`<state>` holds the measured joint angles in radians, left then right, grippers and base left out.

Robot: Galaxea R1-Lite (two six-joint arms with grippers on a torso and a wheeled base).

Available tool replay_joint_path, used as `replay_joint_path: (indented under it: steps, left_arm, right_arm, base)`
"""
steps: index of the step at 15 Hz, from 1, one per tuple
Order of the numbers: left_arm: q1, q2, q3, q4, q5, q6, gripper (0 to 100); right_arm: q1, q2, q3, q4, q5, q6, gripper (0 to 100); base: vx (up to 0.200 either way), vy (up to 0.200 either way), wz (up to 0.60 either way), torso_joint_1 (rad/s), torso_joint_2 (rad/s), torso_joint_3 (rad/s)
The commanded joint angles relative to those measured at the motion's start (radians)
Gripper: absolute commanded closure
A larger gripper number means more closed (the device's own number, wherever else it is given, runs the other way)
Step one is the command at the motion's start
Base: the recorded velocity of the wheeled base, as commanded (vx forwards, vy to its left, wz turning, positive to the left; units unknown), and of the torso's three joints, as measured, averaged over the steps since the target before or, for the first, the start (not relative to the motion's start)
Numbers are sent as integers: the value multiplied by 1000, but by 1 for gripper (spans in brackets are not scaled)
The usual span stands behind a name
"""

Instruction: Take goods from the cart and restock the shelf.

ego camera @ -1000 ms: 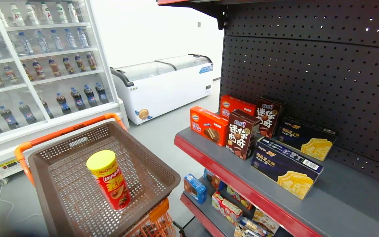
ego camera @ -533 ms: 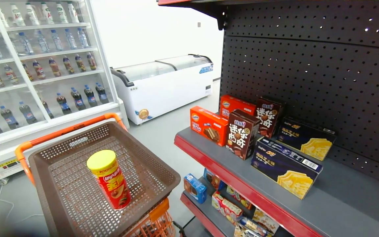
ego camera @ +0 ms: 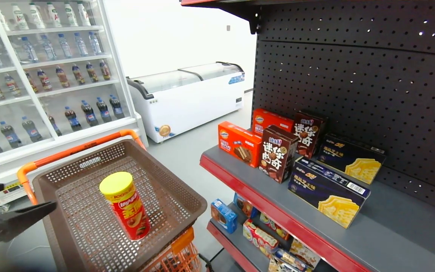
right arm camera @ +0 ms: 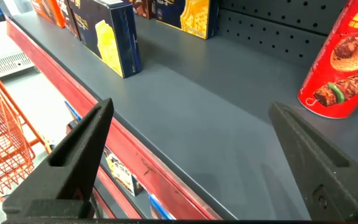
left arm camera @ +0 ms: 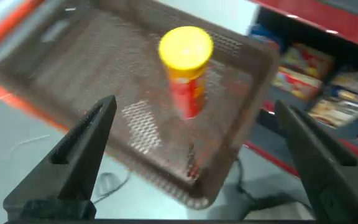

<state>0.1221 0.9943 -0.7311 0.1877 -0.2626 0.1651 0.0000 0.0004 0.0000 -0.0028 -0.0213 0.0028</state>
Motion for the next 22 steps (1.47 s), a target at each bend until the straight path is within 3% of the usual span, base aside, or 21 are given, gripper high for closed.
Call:
replay_joint_path:
  steps: [1,2,3,5,7,8,9,12,22]
  left_arm:
    - [79,247,55,-131,-106,22,0]
    - [79,247,55,-131,-106,22,0]
    - [128,354,168,-349,-118,22,0]
    - [126,420,248,-458,-133,22,0]
    - [122,463,300,-548,-135,22,0]
    - [99,523,381,-718,-135,22,0]
    - [93,566,424,-826,-135,22,0]
    - [60,701,455,-1048,-132,22,0]
    - [-15,951,437,-1251,-129,24,0]
  right_arm:
    - [0,0,0,0,0,0,0]
    - [0,0,0,0,0,0,0]
    - [0,0,0,0,0,0,0]
    - [0,0,0,0,0,0,0]
    - [0,0,0,0,0,0,0]
    - [0,0,0,0,0,0,0]
    - [0,0,0,0,0,0,0]
    - [0,0,0,0,0,0,0]
    - [0,0,0,0,0,0,0]
  base:
    - [0,0,0,0,0,0]
    - [0,0,0,0,0,0]
    - [0,0,0,0,0,0]
    - [0,0,0,0,0,0]
    - [0,0,0,0,0,0]
    - [0,0,0,0,0,0]
    - [0,0,0,0,0,0]
    - [0,0,0,0,0,0]
    - [0,0,0,0,0,0]
